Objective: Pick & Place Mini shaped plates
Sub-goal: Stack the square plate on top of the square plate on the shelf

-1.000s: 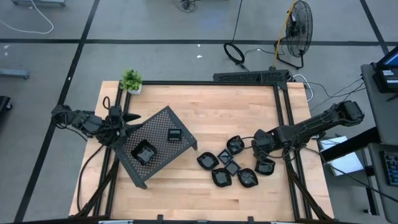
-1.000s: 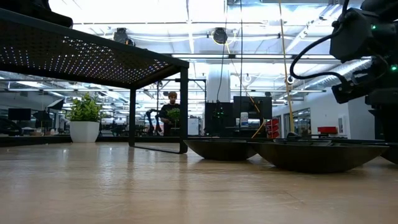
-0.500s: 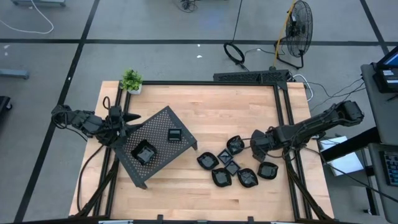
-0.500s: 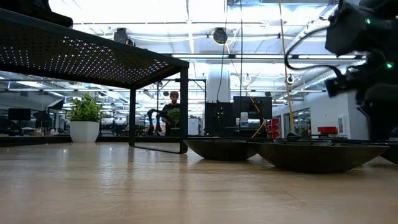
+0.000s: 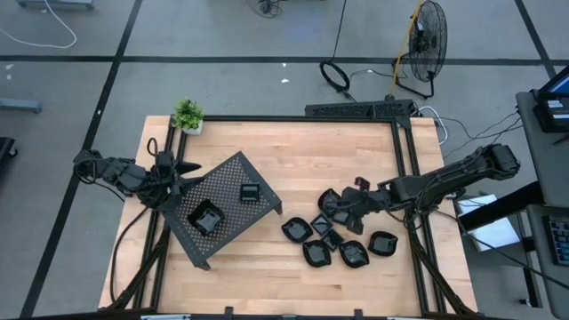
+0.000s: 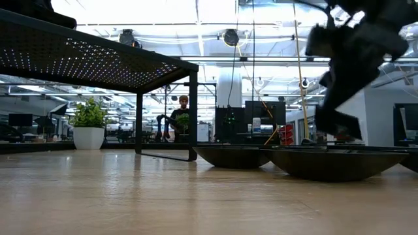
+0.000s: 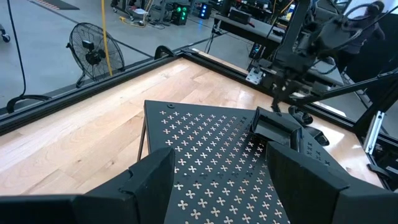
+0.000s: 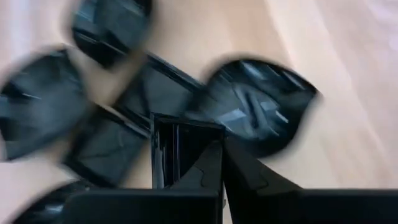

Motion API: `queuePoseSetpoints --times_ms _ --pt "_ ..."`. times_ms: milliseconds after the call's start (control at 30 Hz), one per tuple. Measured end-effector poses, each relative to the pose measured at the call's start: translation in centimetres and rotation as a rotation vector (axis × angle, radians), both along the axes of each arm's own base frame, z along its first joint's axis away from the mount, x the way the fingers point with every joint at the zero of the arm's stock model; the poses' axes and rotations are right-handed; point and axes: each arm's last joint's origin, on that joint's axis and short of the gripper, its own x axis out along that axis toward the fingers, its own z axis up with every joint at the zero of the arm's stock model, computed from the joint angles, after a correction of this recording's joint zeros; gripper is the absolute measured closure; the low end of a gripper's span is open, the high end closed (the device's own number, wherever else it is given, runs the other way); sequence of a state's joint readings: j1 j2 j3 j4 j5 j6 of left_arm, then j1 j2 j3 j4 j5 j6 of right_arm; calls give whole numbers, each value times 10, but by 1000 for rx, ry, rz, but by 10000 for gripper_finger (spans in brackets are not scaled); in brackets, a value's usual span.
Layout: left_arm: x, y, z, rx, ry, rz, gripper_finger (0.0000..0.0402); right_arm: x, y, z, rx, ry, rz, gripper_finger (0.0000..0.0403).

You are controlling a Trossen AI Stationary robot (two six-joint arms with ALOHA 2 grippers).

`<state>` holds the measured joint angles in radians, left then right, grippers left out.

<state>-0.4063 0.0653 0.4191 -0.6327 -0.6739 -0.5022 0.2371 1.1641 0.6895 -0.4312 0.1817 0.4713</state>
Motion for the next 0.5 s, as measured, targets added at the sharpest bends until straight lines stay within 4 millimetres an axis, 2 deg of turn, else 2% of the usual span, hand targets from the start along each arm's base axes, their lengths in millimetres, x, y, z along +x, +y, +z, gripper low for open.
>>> queuePoseSetpoints --times_ms 100,267,400,500 --pt "0 0 0 0 0 0 146 10 4 7 19 -118 85 402" --pt "0 0 0 0 0 0 146 28 10 26 -10 -488 256 402" --pt "0 0 0 0 0 0 146 42 13 46 -75 -783 356 403" --pt "0 0 0 0 0 1 146 53 13 54 -164 -927 381 403"
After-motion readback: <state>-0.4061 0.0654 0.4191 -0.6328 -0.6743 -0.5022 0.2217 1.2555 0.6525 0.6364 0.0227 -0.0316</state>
